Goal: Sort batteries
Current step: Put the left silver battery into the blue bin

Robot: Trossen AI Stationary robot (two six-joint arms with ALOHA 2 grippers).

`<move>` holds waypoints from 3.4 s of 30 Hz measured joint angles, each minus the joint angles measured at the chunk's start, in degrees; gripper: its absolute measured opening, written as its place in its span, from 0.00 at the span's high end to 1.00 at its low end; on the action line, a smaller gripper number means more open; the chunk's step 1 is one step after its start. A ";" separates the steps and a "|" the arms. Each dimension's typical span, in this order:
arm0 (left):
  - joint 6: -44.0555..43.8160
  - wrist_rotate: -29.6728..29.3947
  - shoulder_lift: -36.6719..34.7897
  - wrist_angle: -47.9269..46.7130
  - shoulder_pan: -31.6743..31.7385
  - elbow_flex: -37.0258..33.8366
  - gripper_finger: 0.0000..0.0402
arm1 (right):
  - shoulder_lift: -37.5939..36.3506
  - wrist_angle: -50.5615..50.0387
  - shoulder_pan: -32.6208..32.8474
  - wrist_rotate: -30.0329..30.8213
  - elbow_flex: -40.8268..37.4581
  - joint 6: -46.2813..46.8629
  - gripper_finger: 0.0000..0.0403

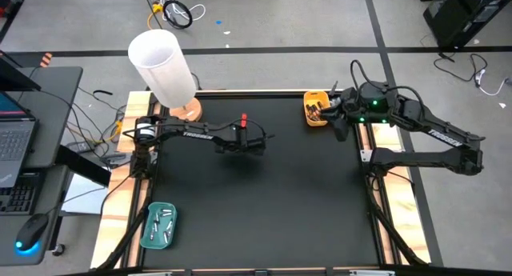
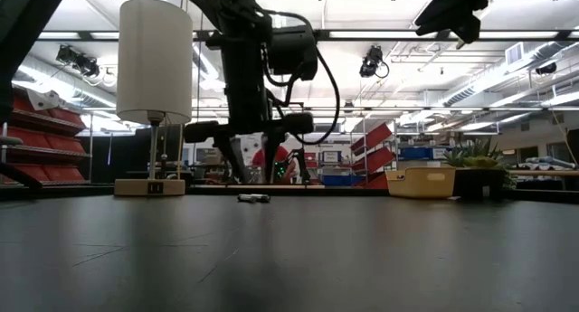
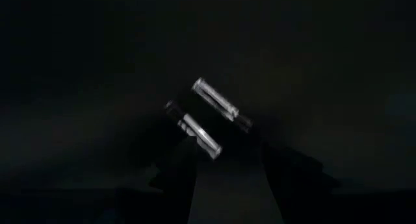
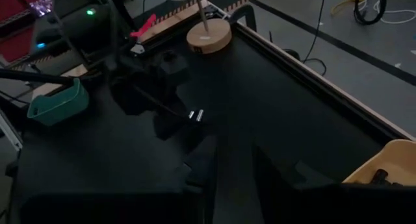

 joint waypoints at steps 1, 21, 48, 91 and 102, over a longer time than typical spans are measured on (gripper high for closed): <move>-0.16 0.01 0.17 0.08 0.24 0.04 0.53 | 0.00 -0.13 0.22 0.20 0.00 0.08 0.79; -0.51 0.98 1.74 1.69 0.51 -5.83 0.53 | -0.20 -0.13 1.34 0.68 0.00 1.52 0.79; 16.87 4.05 -10.09 -12.99 -3.10 -4.18 0.93 | -0.15 -0.14 1.32 1.73 0.00 -0.49 0.79; -50.50 31.06 -32.74 -3.21 -59.67 -26.52 0.88 | 7.87 7.21 1.01 0.47 -0.04 -4.73 0.79; -51.59 30.09 -32.70 5.88 -59.49 -35.96 0.88 | 7.85 7.14 1.01 -1.37 -0.04 -1.68 0.79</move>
